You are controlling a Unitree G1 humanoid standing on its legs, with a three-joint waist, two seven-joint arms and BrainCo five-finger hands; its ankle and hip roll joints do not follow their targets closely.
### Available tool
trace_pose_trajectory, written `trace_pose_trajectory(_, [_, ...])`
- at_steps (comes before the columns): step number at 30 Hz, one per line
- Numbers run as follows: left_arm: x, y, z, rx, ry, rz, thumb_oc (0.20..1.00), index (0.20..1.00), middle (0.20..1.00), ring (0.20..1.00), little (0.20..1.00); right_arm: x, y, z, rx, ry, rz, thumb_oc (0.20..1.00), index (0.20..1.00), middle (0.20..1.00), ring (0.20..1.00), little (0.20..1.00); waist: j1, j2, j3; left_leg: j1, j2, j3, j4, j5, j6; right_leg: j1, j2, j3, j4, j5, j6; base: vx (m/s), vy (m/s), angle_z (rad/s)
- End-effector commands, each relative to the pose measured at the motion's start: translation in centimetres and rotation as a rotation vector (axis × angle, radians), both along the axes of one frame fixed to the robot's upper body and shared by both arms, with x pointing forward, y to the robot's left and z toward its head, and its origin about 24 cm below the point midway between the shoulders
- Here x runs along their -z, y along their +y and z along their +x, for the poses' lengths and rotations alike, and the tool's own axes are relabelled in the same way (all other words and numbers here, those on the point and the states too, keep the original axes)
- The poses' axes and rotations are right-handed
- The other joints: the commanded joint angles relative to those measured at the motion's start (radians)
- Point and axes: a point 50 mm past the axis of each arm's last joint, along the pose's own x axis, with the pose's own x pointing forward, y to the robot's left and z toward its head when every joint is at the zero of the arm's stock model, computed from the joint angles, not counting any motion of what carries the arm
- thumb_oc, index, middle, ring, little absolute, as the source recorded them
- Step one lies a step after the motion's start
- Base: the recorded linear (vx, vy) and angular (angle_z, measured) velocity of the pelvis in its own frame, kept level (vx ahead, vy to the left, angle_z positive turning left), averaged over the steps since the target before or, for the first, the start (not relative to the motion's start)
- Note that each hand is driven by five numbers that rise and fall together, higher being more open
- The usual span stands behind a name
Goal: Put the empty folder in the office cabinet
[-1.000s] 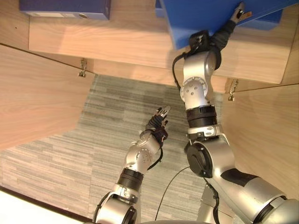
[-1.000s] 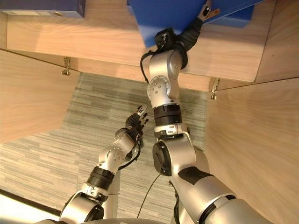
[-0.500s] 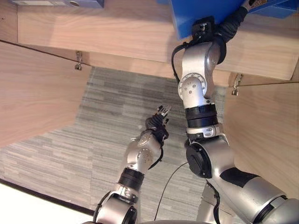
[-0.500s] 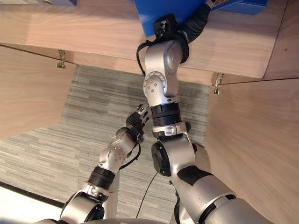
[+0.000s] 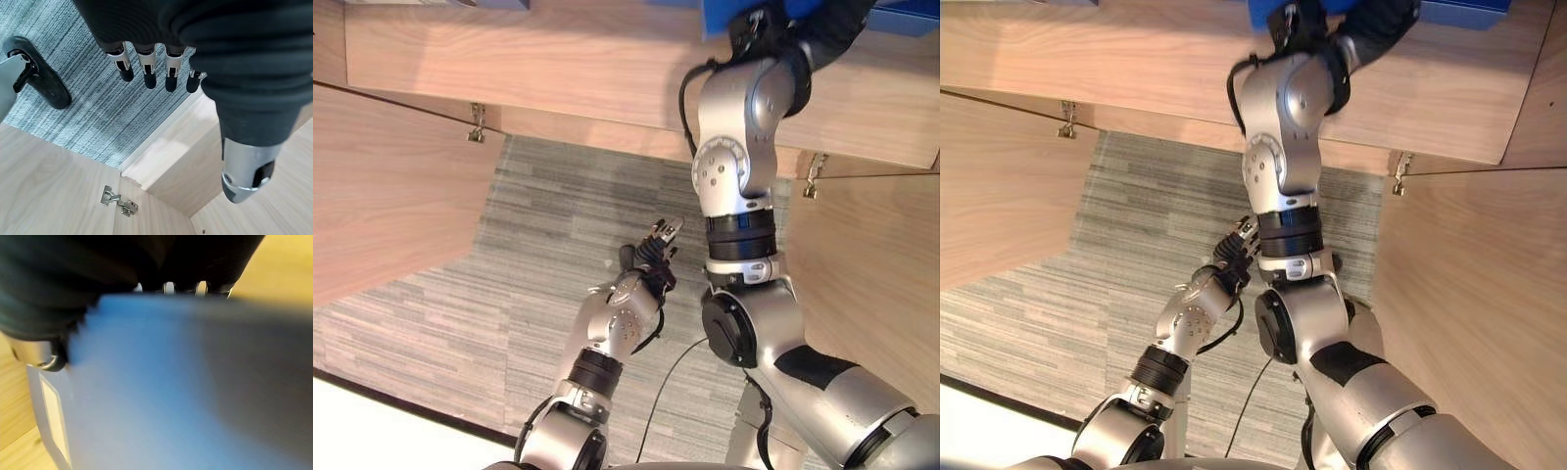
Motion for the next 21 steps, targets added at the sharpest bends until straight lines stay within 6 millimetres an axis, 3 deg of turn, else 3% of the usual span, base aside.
trace_pose_trajectory(1, [0.9, -4.4, -1.8, 0.173, 0.026, -0.111, 1.000, 1.000, 1.000, 1.000, 1.000, -6.1, 8.7, -9.6, -0.238, -0.385, -0.013, 0.200, 0.200, 0.200, 0.200, 0.200, -0.031, 0.018, -0.005, 0.076, -0.025, -0.050, -0.031, 0.027, -0.008, 0.086, -0.003, 0.011, -0.008, -0.012, 0.116, 0.00, 0.000, 0.00])
trace_pose_trajectory(6, [1.6, -4.4, -1.5, 0.178, 0.054, -0.112, 1.000, 1.000, 1.000, 1.000, 1.000, -5.7, 9.3, -9.5, -0.250, -0.358, -0.009, 0.200, 0.200, 0.200, 0.200, 0.200, -0.040, 0.015, -0.015, 0.102, -0.025, -0.049, -0.052, 0.030, -0.007, 0.108, 0.000, 0.006, -0.033, -0.002, 0.119, -0.01, 0.004, 0.00])
trace_pose_trajectory(7, [0.0, -6.0, -1.0, 0.154, 0.074, -0.143, 1.000, 1.000, 1.000, 1.000, 1.000, -5.3, 10.2, -9.6, -0.283, -0.327, -0.017, 0.200, 0.200, 0.200, 0.200, 0.200, -0.052, 0.010, -0.019, 0.123, -0.023, -0.046, -0.078, 0.036, -0.007, 0.129, 0.008, 0.002, -0.062, 0.007, 0.124, -0.04, 0.011, 0.01])
trace_pose_trajectory(9, [-1.2, -6.2, -0.2, 0.109, 0.100, -0.158, 1.000, 1.000, 1.000, 1.000, 1.000, -4.7, 10.7, -9.9, -0.304, -0.305, -0.011, 0.200, 0.200, 0.200, 0.200, 0.200, -0.063, 0.012, -0.020, 0.171, -0.024, -0.045, -0.128, 0.048, -0.008, 0.170, 0.023, 0.001, -0.101, 0.019, 0.128, -0.07, 0.050, 0.02])
trace_pose_trajectory(21, [0.5, -7.1, -0.2, 0.094, 0.282, -0.122, 1.000, 1.000, 1.000, 1.000, 1.000, -0.3, 11.9, -5.7, -0.357, -0.025, 0.020, 0.200, 0.200, 0.200, 0.200, 0.200, -0.083, 0.045, -0.043, 0.370, -0.029, -0.048, -0.322, 0.097, -0.017, 0.394, 0.098, -0.042, -0.318, 0.085, 0.147, -0.03, 0.026, -0.06])
